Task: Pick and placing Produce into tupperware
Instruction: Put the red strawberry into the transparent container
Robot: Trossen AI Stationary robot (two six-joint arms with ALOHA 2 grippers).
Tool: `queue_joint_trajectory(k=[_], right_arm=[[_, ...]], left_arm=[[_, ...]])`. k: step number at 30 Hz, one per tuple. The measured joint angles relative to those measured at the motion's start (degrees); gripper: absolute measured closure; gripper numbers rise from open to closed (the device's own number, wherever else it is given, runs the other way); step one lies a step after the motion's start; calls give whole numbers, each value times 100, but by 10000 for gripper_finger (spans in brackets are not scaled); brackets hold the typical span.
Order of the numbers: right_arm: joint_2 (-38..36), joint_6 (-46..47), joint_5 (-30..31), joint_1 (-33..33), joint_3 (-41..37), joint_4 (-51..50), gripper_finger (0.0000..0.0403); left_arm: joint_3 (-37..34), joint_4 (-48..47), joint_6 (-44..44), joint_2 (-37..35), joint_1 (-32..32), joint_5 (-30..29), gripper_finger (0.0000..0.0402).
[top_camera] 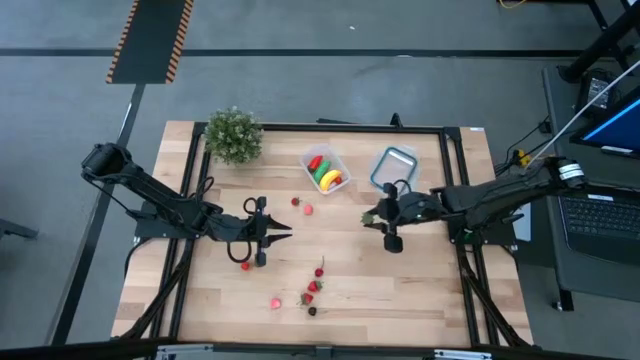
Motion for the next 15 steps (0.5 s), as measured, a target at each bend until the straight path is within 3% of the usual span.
queue_joint_trajectory(k=[5, 15], right_arm=[[-635, -43, -53, 0, -838, 995, 265], [-1546, -332, -995, 0, -2463, 3489, 265]], left_arm=[[0, 0, 0, 0, 0, 0, 329], [0, 0, 0, 0, 0, -13, 347]])
